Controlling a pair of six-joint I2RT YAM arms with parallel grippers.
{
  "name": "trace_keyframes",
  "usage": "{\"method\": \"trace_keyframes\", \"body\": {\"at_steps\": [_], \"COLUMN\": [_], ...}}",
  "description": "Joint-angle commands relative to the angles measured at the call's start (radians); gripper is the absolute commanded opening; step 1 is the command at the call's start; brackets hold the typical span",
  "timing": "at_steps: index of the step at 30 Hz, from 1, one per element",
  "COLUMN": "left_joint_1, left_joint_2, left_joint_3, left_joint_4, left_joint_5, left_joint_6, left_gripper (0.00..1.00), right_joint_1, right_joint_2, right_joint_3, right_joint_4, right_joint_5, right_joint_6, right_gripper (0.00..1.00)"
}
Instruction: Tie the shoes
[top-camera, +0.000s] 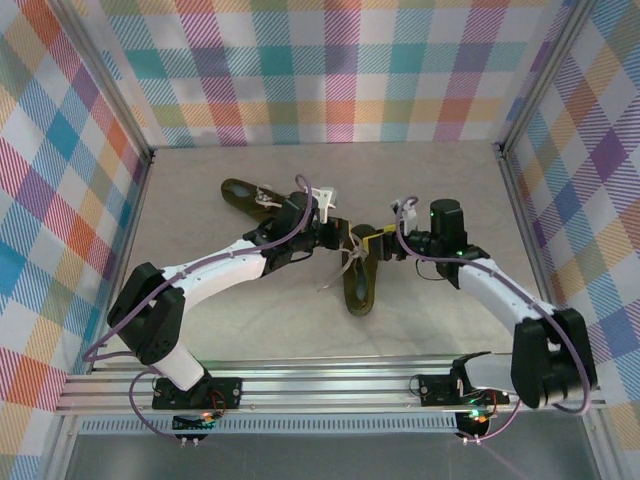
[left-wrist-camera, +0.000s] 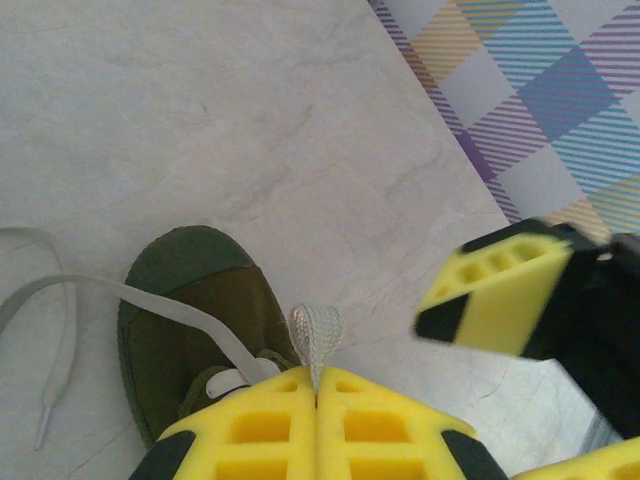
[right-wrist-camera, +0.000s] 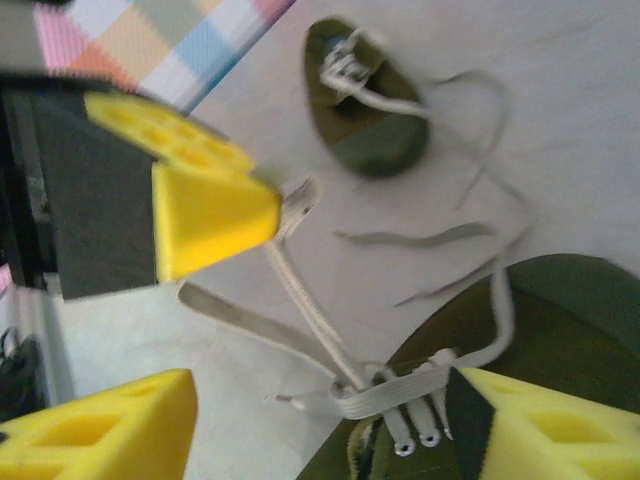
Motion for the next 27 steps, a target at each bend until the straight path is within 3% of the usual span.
{"method": "trace_keyframes", "body": {"at_steps": [1, 13, 20, 22, 25, 27], "left_joint_1": [0.012, 0.013, 0.012, 0.013, 0.013, 0.014], "left_joint_2": [0.003, 0.002, 0.007, 0.009, 0.012, 0.005], "left_joint_3": [0.038, 0.044, 0.044, 0.044, 0.046, 0.043], "left_joint_4": [0.037, 0.028, 0.031, 0.031, 0.029, 0.022], "left_joint_5": [0.029, 0.033, 0.043, 0.046, 0.053, 0.044], "left_joint_6": [-0.016, -0.017, -0.024, -0.024, -0.027, -0.025], "left_gripper": [0.0, 0.0, 0.0, 0.0, 0.0, 0.07], "right_joint_1": [0.006, 0.061, 0.069, 0.068, 0.07, 0.07], "right_joint_2": [0.076, 0.231, 0.248, 0.245, 0.235, 0.217], "right_joint_3": [0.065, 0.159, 0.172, 0.167, 0.149, 0.125], "right_joint_4": [0.044, 0.056, 0.069, 0.085, 0.12, 0.147], "right_joint_5": [-0.182, -0.174, -0.147, -0.138, -0.114, -0.076], "right_joint_6": [-0.109, -0.164, -0.164, -0.164, -0.141, -0.126], "right_gripper": [0.63, 0.55, 0.33, 0.23, 0.0, 0.0]}}
